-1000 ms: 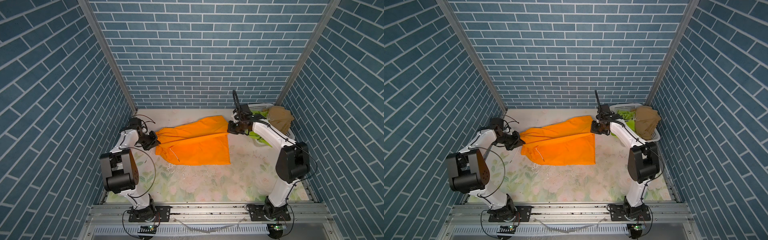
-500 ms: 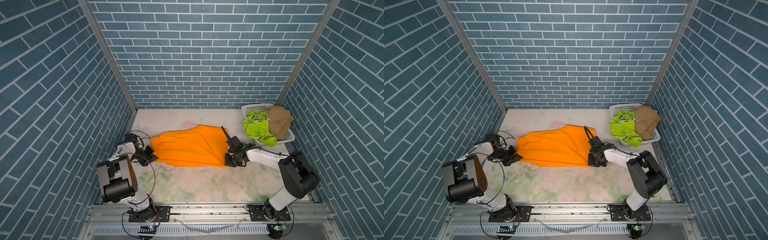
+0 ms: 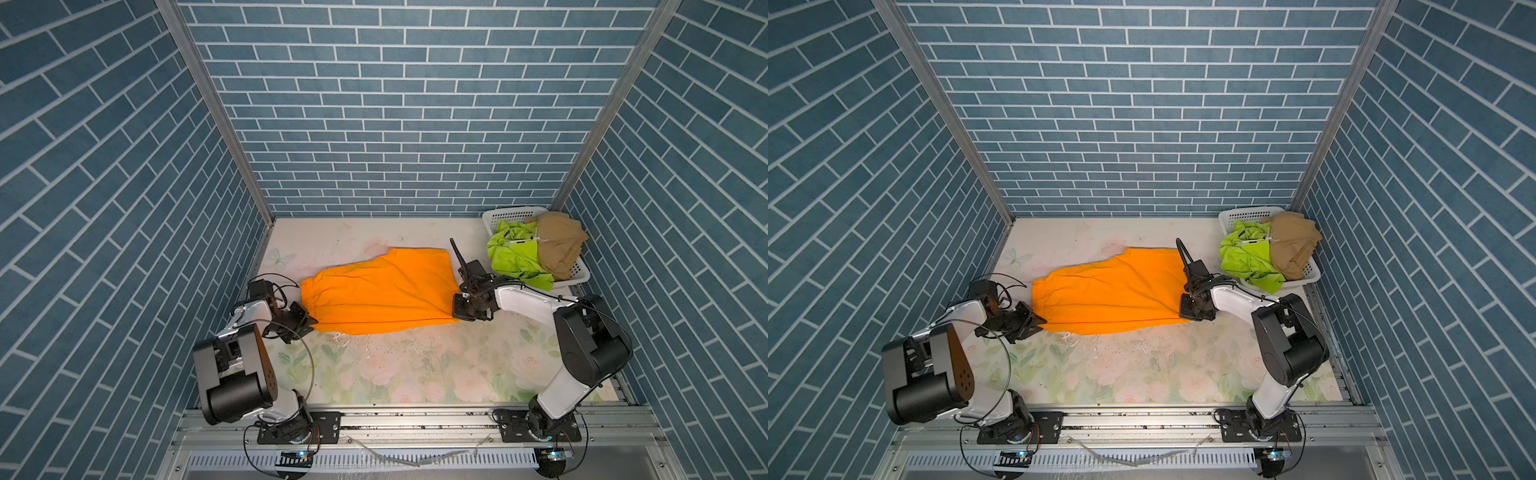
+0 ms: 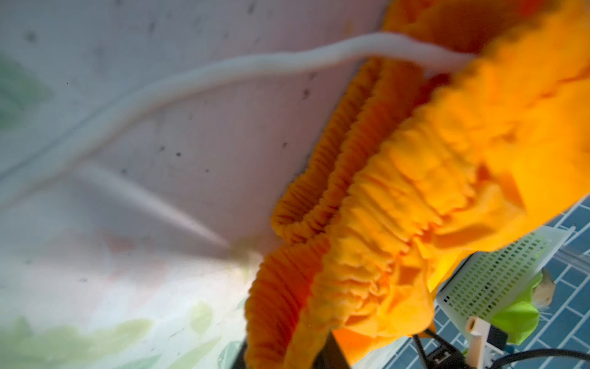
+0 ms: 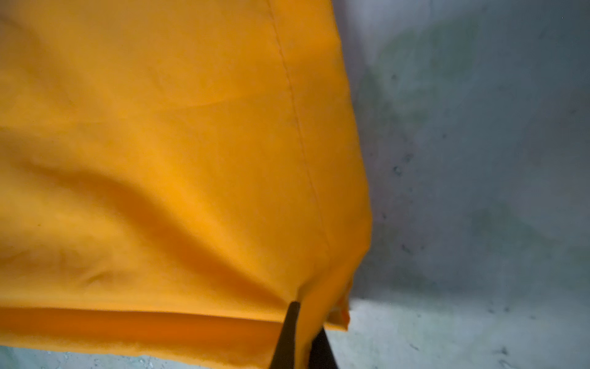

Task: Fold and stack the shorts

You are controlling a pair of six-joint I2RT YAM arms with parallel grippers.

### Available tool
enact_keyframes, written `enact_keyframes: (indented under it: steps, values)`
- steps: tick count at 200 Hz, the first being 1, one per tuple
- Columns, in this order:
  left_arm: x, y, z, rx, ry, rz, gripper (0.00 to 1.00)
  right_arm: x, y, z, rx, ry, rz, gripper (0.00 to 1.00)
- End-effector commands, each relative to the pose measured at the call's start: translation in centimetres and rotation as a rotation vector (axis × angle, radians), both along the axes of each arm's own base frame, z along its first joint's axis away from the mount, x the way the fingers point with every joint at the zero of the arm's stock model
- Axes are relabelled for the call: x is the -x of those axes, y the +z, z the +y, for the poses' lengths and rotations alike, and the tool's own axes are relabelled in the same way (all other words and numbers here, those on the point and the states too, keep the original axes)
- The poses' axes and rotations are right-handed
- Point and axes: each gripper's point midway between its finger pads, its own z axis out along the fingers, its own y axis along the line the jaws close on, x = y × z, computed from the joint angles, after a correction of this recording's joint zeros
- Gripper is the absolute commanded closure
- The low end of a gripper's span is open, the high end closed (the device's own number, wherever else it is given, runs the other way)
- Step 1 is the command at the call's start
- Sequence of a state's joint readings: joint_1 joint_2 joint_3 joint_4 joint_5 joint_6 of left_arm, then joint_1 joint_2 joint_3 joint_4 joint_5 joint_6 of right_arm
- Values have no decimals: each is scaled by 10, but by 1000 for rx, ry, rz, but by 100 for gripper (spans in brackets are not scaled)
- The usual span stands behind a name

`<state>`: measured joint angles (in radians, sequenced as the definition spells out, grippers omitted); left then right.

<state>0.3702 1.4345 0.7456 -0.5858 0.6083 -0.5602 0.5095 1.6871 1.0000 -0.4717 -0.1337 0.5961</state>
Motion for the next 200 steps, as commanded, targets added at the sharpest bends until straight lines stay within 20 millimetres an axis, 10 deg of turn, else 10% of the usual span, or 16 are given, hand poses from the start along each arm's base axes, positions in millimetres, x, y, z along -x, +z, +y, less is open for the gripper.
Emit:
enact_keyframes:
  steps: [1,38,50,82,122,200]
  values:
    - [-6,20,15,-91,6,-63,53,4,2,-17,89,33,21,78]
    - [-5,59,56,-350,15,-50,29,-17,54,-8,56,70,-75,42]
    - [-15,75,60,-369,35,-95,3,-31,73,-7,46,74,-113,33]
    - [-69,103,6,-149,-23,-290,0,-88,98,5,-43,82,-161,18]
    - [-92,73,-40,-116,-111,-242,0,-160,95,34,-73,151,-215,15]
    - [-87,4,-3,-174,-51,-28,0,-225,45,51,-208,136,-182,29]
